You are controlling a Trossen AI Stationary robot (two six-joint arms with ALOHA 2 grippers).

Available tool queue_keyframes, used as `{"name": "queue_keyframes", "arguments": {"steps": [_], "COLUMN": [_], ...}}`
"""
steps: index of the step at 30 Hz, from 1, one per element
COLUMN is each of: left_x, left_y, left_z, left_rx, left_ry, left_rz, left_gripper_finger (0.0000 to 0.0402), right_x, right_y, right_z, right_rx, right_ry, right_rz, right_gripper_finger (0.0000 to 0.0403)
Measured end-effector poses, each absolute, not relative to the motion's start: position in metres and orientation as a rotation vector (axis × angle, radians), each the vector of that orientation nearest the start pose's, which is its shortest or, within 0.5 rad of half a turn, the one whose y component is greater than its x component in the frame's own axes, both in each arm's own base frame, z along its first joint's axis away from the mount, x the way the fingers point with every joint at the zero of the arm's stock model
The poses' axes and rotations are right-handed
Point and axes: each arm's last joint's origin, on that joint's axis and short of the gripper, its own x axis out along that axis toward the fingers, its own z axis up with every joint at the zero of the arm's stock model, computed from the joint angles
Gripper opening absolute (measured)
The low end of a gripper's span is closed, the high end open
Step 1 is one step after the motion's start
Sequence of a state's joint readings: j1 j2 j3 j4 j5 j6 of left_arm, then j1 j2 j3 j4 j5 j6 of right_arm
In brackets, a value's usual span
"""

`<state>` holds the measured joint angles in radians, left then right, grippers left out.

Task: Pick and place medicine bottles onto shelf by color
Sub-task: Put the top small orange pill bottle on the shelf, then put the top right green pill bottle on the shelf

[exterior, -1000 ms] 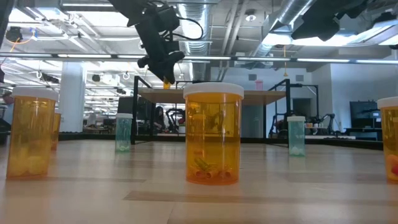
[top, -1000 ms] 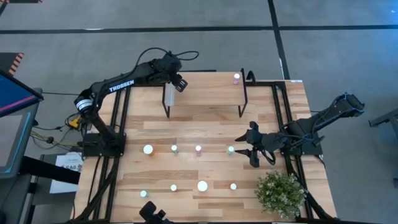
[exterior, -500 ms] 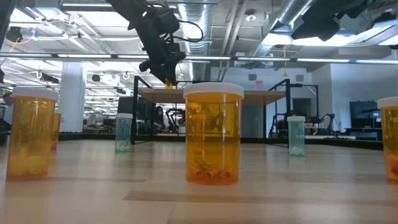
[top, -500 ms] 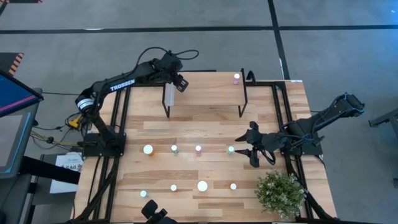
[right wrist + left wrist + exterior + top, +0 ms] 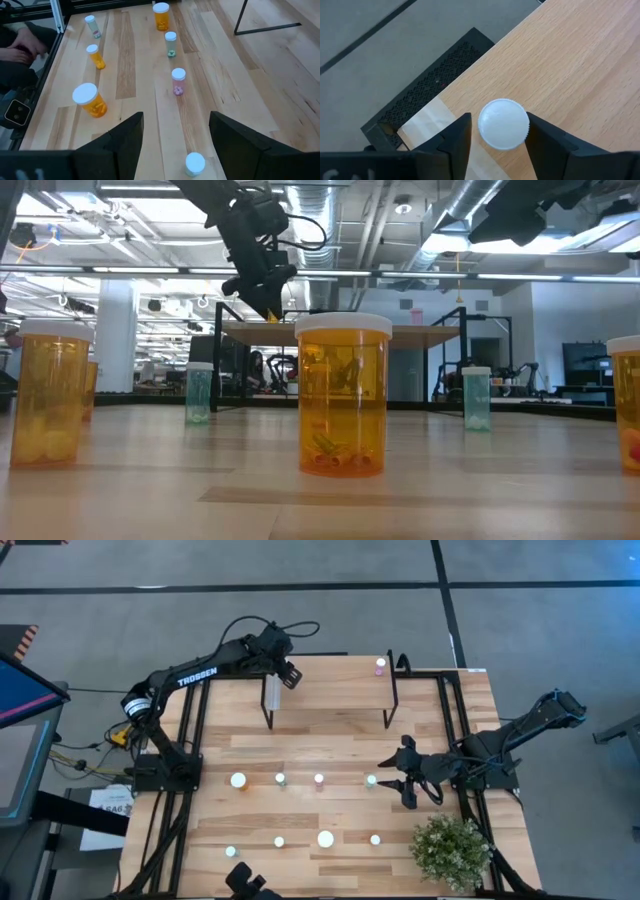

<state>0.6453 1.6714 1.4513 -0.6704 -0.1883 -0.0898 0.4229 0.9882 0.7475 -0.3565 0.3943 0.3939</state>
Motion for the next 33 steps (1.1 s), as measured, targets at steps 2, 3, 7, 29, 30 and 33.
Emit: {"name": "queue_keyframes", "arguments": {"steps": [2,3,7,29,30,33], "left_x": [0.284,0.284,0.283,0.251,0.25,0.248], "left_y": [0.22,0.22,0.22,0.184,0.181,0.169], "left_z": [0.296,0.296,0.296,0.348,0.35,0.36], "left_rx": [-0.286,-0.286,-0.285,-0.206,-0.196,-0.173], "left_ry": [0.858,0.858,0.864,0.801,0.8,0.769], "left_rz": [0.817,0.817,0.818,0.835,0.825,0.798], "left_gripper_finger": [0.0176,0.018,0.0196,0.0231,0.0231,0.0231], "right_x": [0.192,0.192,0.192,0.192,0.192,0.192], "right_y": [0.074,0.074,0.074,0.074,0.074,0.074], "right_z": [0.271,0.271,0.271,0.271,0.271,0.271], "right_rx": [0.147,0.147,0.147,0.147,0.147,0.146], "right_ry": [0.542,0.542,0.542,0.54,0.54,0.54], "right_rz": [-0.08,-0.08,-0.08,-0.079,-0.079,-0.079], "right_gripper_finger": [0.0249,0.0249,0.0249,0.0249,0.0249,0.0249]}}
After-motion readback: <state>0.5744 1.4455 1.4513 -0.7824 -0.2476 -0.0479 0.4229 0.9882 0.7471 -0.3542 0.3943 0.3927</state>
